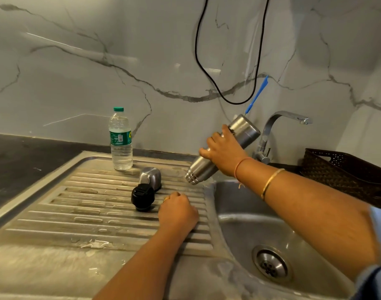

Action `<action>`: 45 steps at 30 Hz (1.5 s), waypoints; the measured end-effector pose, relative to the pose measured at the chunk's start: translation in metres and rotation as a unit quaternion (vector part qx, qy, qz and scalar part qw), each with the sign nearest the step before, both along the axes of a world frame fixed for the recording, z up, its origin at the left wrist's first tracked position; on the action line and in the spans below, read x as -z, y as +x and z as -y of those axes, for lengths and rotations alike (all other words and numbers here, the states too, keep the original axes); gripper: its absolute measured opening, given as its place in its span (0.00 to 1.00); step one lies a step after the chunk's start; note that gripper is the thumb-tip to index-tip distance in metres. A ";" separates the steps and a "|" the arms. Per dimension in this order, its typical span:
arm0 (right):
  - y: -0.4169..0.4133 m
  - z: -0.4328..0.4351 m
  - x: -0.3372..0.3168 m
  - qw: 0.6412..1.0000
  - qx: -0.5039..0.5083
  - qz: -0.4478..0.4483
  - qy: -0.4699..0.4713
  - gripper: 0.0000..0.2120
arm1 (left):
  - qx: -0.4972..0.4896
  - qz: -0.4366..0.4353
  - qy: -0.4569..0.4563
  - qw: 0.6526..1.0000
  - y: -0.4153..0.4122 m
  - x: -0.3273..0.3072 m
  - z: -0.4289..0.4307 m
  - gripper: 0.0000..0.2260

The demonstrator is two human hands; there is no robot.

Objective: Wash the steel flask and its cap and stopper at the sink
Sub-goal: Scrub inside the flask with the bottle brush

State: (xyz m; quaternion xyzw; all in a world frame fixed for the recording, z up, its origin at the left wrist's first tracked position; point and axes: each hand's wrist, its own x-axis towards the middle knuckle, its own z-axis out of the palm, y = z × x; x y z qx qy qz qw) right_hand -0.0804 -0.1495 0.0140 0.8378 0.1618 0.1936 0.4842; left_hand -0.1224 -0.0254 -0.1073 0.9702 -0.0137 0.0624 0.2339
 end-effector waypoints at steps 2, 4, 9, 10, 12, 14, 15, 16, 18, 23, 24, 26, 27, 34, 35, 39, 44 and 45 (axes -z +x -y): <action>0.006 -0.012 0.000 0.999 -0.021 0.005 -0.038 0.21 | -0.008 -0.002 0.014 1.000 0.000 0.000 0.001 0.16; 0.011 -0.022 0.003 0.996 -0.042 0.008 -0.080 0.22 | -0.007 -0.005 0.024 1.000 0.001 0.000 0.002 0.17; 0.016 -0.045 0.008 0.983 -0.062 0.019 -0.172 0.26 | -0.011 -0.006 0.029 1.000 0.003 0.001 0.002 0.17; 0.017 -0.048 0.006 0.981 -0.063 0.017 -0.181 0.26 | -0.011 -0.007 0.029 0.999 0.003 0.001 0.003 0.18; 0.020 -0.053 0.002 0.979 -0.062 0.008 -0.193 0.28 | -0.012 -0.007 0.029 0.999 0.003 0.002 0.003 0.17; 0.022 -0.056 -0.001 0.977 -0.057 -0.002 -0.207 0.29 | -0.013 -0.005 0.028 1.000 0.003 0.002 0.003 0.17; 0.024 -0.057 -0.003 0.975 -0.057 -0.008 -0.213 0.30 | -0.014 -0.004 0.028 1.000 0.004 0.002 0.003 0.17; 0.026 -0.058 -0.004 0.974 -0.058 -0.015 -0.218 0.31 | -0.014 -0.004 0.029 0.999 0.004 0.002 0.003 0.17; 0.027 -0.061 -0.006 0.972 -0.059 -0.029 -0.226 0.33 | -0.016 -0.005 0.029 0.999 0.004 0.002 0.004 0.17; 0.027 -0.062 -0.005 0.970 -0.059 -0.031 -0.232 0.36 | -0.014 -0.002 0.025 1.000 0.004 0.003 0.003 0.16; 0.027 -0.061 -0.004 0.970 -0.060 -0.029 -0.233 0.36 | -0.013 -0.001 0.023 1.000 0.004 0.003 0.003 0.16; 0.027 -0.059 -0.003 0.970 -0.062 -0.025 -0.234 0.36 | -0.011 0.000 0.021 1.000 0.004 0.003 0.003 0.16; 0.027 -0.059 -0.003 0.970 -0.064 -0.023 -0.234 0.35 | -0.011 -0.001 0.022 1.000 0.004 0.003 0.003 0.16; 0.026 -0.056 0.001 0.970 -0.051 -0.011 -0.239 0.39 | -0.012 -0.002 0.018 1.000 0.004 0.003 0.003 0.15; 0.026 -0.055 0.002 0.971 -0.051 -0.012 -0.233 0.39 | -0.013 -0.002 0.017 1.000 0.004 0.003 0.003 0.16; 0.025 -0.048 0.003 0.977 -0.065 -0.020 -0.203 0.40 | -0.013 -0.009 0.021 1.000 0.003 0.002 0.002 0.16; 0.022 -0.038 0.006 0.978 -0.117 -0.026 -0.173 0.36 | -0.011 -0.014 0.030 0.999 0.004 0.000 0.003 0.16; 0.021 -0.036 0.006 0.976 -0.131 -0.028 -0.169 0.35 | -0.010 -0.014 0.031 0.999 0.004 0.000 0.003 0.16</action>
